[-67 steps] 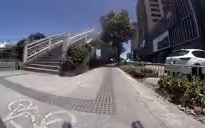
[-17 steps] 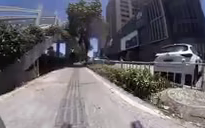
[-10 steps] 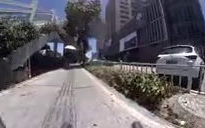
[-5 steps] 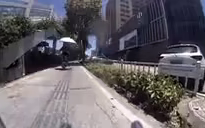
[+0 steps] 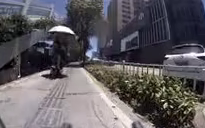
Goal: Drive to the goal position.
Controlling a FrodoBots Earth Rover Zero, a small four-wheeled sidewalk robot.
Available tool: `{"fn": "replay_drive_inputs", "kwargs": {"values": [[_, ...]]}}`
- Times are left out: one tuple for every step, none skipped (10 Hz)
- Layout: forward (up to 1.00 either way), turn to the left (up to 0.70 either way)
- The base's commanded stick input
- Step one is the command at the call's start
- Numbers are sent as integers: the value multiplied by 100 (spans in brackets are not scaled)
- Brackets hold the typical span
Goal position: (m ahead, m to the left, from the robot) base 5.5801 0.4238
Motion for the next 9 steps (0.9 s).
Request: {"fn": "replay_drive_inputs", "kwargs": {"values": [[45, 27], [45, 27], [45, 27], [45, 27], [45, 27], [45, 8], [45, 0], [45, 0], [45, 0]]}}
